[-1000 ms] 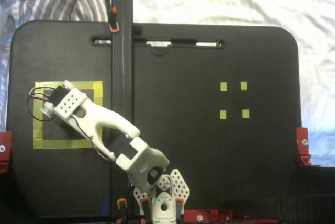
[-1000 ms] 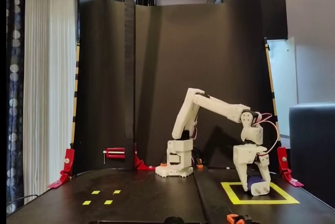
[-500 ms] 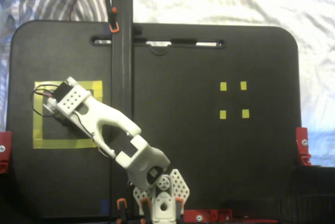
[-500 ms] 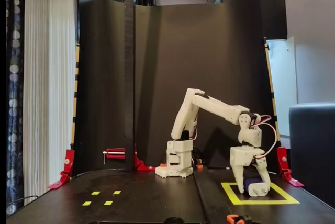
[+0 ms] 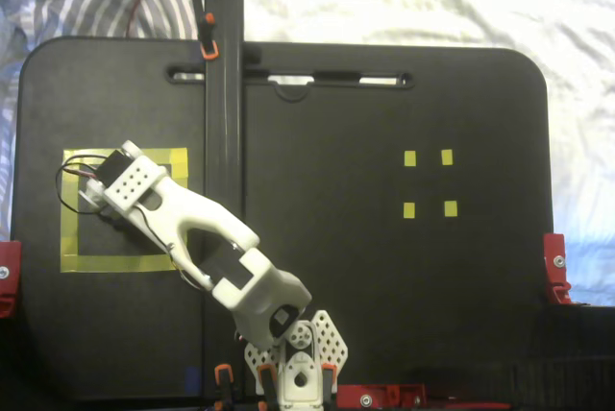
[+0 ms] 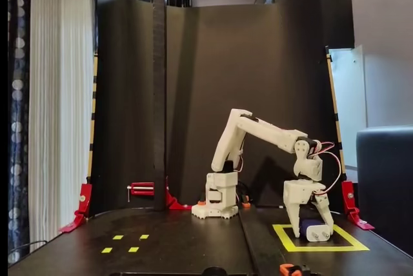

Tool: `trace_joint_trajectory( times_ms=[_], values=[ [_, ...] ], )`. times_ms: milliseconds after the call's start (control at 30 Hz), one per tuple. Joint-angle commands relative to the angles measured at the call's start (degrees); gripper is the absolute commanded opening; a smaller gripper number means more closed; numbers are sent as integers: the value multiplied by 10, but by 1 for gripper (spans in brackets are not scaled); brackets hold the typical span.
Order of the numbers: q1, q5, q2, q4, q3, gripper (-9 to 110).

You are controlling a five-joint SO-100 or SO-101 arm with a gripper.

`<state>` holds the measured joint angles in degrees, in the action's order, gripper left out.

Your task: Grasp a block and put it in the designated area.

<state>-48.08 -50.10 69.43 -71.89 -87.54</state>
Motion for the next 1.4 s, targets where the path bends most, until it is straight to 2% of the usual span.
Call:
trace_joint_trajectory(
  times_ms=[0,667,733,867,967,1367],
  values=[
    [-2,-3,49,-20,24,33],
    [24,-13,163,-109,67,32],
    [25,-13,165,-108,67,27],
    [29,-11,172,-102,68,8],
    [32,-9,179,-101,68,0],
    [45,-4,190,-87,68,0]
  ],
)
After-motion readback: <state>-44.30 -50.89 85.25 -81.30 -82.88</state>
